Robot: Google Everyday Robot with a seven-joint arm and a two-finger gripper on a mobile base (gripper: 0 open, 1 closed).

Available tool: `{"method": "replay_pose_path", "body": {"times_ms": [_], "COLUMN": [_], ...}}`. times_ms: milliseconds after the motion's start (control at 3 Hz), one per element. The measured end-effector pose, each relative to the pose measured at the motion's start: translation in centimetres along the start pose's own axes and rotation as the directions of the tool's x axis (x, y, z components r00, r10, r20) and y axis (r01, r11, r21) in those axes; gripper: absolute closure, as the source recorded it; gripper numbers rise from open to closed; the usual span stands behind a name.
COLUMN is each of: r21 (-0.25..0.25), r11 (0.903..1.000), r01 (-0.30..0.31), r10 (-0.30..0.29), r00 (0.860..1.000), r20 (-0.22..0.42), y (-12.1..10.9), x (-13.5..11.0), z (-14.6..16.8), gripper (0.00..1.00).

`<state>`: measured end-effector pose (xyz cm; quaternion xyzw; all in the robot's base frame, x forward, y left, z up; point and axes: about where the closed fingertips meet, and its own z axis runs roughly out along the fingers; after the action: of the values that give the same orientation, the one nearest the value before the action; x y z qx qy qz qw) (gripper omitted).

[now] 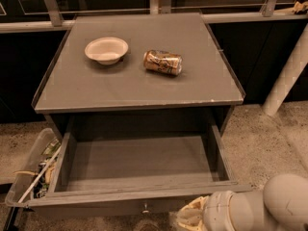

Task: Close top drawer

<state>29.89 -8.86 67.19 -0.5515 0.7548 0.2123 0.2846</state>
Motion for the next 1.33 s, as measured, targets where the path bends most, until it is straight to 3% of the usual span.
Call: {"method": "replay_pose_path", "body": {"times_ms": [333, 667, 1000, 1333], "r21": [0.065, 0.13, 0.149, 0.2], "r11": [0.9976, 0.9909, 0.9883, 0.978], "r01": [0.023, 0.034, 0.032, 0.06], "r10": [-0.018, -0.013, -0.006, -0.027], "r00": [0.997, 0.986, 0.984, 0.986], "r20": [-0.075, -0.163, -0.176, -0.162], "y": [-1.9, -5.4, -6.2, -9.2], "x": [2.5, 5.4, 6.0, 4.6], "z": [1.8, 1.7, 1.2, -1.6], "gripper": [1.0, 1.0, 1.0, 1.0]}}
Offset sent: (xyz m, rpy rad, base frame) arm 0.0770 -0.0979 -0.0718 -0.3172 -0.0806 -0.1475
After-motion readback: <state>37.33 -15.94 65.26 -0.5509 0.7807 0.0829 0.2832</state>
